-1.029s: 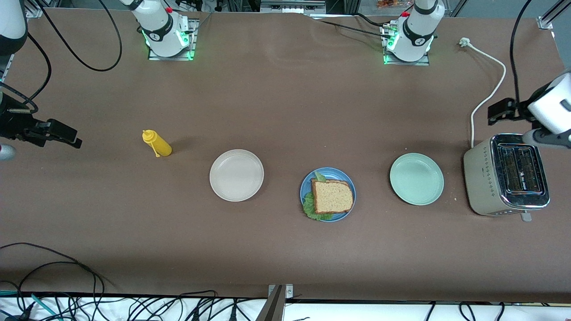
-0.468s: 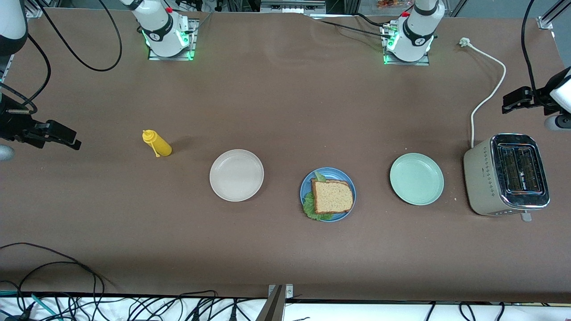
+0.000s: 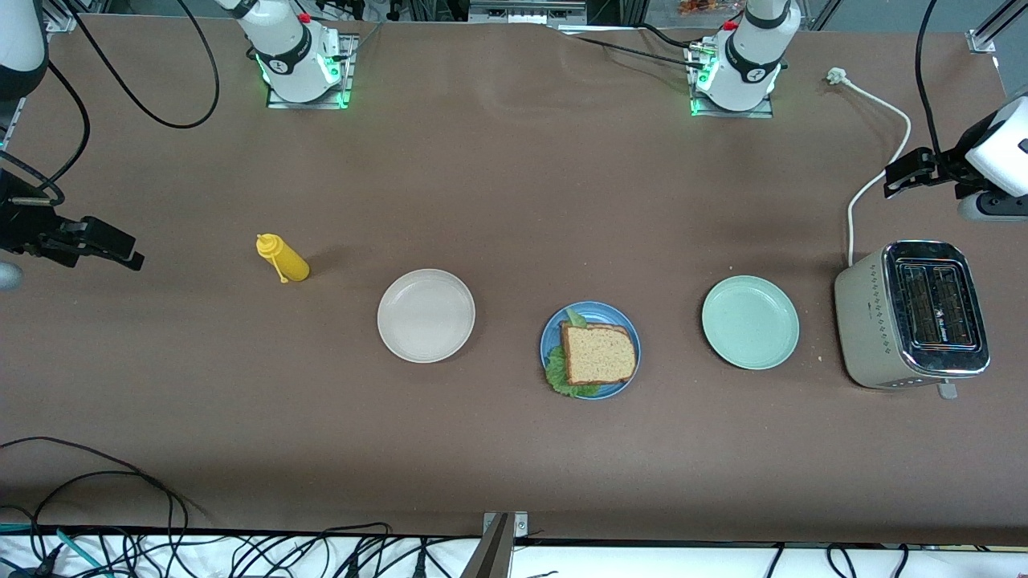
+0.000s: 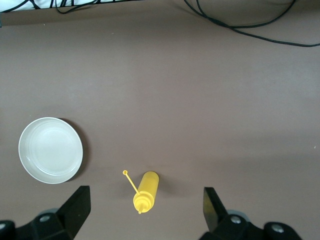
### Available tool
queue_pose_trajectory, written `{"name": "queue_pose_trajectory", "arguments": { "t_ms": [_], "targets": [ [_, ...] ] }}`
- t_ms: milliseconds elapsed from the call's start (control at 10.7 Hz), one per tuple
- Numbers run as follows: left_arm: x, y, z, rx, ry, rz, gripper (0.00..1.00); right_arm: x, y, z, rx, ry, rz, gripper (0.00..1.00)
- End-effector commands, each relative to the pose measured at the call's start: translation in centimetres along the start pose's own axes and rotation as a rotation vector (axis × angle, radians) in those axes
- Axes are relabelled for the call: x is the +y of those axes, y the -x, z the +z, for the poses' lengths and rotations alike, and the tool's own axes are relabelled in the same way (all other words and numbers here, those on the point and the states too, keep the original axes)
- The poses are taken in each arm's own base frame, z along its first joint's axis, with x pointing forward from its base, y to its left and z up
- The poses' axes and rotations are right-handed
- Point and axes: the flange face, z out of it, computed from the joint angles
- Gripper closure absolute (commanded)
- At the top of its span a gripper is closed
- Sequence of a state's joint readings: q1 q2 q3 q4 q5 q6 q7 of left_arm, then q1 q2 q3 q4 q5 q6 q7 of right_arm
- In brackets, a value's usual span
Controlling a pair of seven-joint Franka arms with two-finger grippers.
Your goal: Make sandwich in blue plate with both arms
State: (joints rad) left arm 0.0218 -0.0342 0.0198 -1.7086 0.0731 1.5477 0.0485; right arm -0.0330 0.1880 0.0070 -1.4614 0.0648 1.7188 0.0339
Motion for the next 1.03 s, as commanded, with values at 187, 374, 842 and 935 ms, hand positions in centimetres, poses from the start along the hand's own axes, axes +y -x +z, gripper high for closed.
{"name": "queue_pose_trajectory", "arguments": {
  "t_ms": [187, 374, 842, 935],
  "targets": [
    [1.2, 1.5, -1.4, 0.022, 0.076, -0.067, 0.0, 0.5, 0.1, -0.2, 0.023, -0.009, 0.011, 0.0],
    [1.9, 1.5, -1.4, 0.014, 0.076, -0.059, 0.0, 0.2, 0.0, -0.1, 0.021, -0.009, 0.007, 0.0],
    [2.3, 1.8, -0.8, -0.029, 0.072, -0.072, 0.0, 0.4, 0.0, -0.1, 0.02, -0.009, 0.009, 0.0],
    [2.3, 1.7, -0.8, -0.028, 0.072, -0.092, 0.0, 0.5, 0.0, -0.1, 0.02, -0.01, 0.01, 0.0]
  ]
}}
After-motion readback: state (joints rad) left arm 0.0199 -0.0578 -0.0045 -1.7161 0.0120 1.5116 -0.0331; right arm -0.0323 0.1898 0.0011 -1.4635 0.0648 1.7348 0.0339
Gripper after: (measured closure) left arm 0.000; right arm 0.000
